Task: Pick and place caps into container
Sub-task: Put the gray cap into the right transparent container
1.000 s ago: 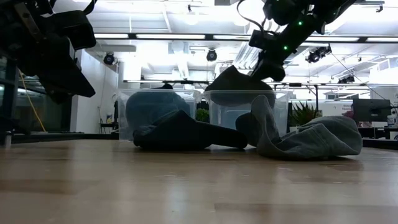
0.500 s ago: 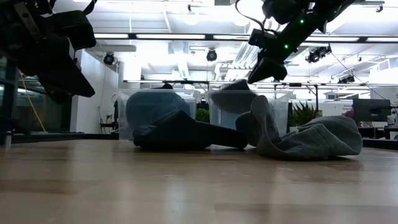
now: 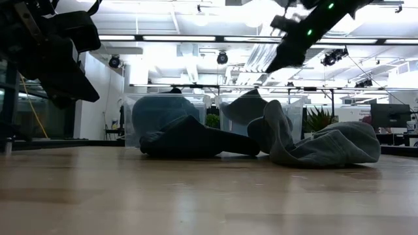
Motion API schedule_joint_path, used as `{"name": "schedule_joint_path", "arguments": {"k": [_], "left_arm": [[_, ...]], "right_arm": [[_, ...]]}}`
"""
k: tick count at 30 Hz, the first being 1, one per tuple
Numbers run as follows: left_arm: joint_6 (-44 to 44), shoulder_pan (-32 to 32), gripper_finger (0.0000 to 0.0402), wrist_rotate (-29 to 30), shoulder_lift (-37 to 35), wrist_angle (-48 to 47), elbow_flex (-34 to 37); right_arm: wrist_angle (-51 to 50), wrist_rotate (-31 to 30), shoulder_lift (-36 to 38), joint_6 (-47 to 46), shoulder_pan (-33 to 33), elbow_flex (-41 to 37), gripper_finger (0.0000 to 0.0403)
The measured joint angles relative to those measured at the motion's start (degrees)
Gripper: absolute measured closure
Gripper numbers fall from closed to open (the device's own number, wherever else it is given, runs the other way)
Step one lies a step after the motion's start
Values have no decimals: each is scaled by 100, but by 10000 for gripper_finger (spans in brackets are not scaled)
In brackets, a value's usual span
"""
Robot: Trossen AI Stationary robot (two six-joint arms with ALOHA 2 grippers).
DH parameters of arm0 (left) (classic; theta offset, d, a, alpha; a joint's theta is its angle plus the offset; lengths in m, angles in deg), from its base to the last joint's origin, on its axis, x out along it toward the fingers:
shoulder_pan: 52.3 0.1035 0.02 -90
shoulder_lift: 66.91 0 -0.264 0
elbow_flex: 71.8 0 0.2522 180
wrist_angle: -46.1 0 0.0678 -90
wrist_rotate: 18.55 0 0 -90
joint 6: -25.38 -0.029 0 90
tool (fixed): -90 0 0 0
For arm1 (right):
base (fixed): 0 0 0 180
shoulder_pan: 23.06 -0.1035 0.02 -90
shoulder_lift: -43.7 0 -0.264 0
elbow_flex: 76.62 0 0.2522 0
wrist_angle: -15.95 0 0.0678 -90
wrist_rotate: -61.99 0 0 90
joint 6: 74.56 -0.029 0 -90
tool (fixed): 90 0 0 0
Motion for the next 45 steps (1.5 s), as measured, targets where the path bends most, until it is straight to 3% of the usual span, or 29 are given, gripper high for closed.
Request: {"name": "schedule_joint_path", "arguments": {"k": [4,9,17,23,27,35,45], "left_arm": [[0,1,401,-5,0,0,0],[0,-1,401,-4,0,-2,0],[-1,-1,401,-2,0,-4,0],[-2,1,401,-4,0,-4,0],[0,1,401,-10,0,-4,0],[-44,-1,401,-10,0,-4,0],[-147,1,401,-6,0,-4,0]], "right_arm": [[-535,171,530,-1382,-325,0,307],[-1433,909,961,-3655,-600,0,307],[-3002,1513,815,-5536,-845,0,307],[-3227,1891,448,-5823,-844,0,287],[-3263,2202,137,-5901,-841,0,248],[-3586,2216,-431,-6475,-837,-2,168],[-3569,2504,-873,-6490,-576,-2,153]]}}
